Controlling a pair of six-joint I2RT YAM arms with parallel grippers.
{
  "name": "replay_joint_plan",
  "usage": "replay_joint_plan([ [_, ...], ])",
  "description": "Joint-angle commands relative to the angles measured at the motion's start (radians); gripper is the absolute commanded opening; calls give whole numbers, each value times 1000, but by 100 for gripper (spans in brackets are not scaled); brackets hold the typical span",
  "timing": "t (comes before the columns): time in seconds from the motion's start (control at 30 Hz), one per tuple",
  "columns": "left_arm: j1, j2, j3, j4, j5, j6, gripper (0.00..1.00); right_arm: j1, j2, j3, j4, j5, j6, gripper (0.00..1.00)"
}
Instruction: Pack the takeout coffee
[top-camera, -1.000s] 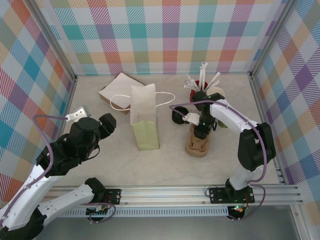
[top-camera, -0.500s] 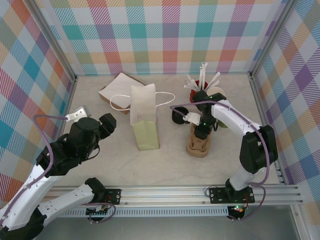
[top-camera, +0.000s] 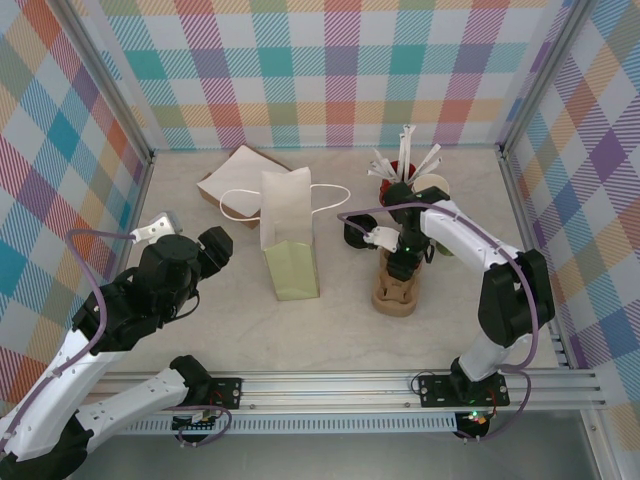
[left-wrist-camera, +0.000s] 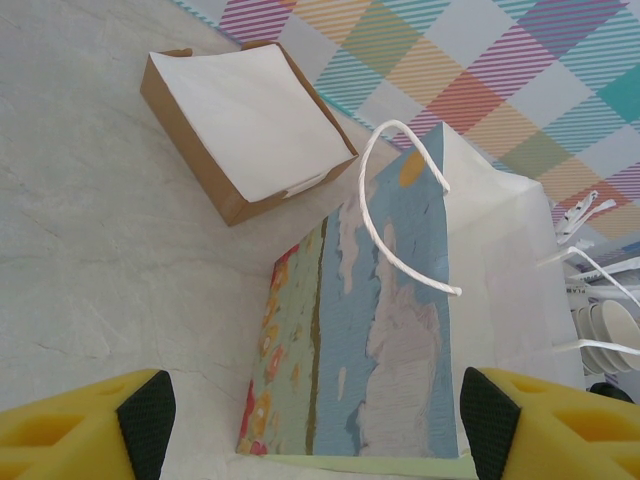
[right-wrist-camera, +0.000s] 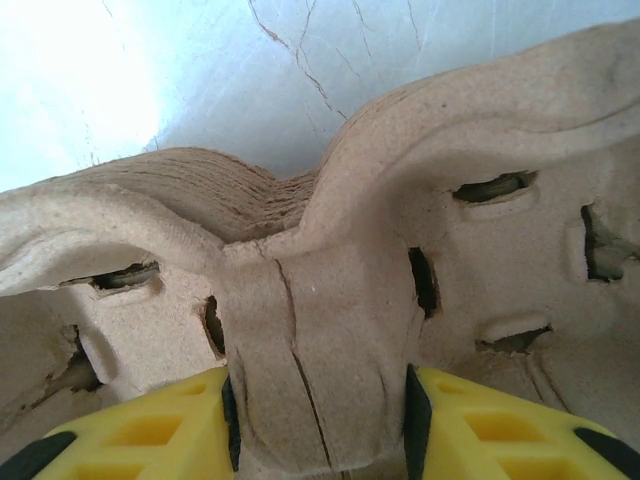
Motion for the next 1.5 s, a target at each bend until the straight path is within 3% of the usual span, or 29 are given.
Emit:
replay_joint_plan([
  [0.0, -13, -2, 2, -3, -9, 12, 77, 12, 13, -4, -12, -34, 17, 46],
  [0.47, -13, 4, 4, 3, -9, 12, 77, 19, -25, -4, -1, -61, 16, 43],
  [1.07, -12, 50, 47, 29, 47, 43, 77, 5, -250, -32, -14, 13, -7, 39],
  [1.3, 21, 98, 148, 53, 146, 154, 88, 3, -377, -38, -34, 80, 12, 37],
  [1.47, 149, 220, 289, -8, 352, 252, 89, 3, -448, -17, -46, 53, 54, 36],
])
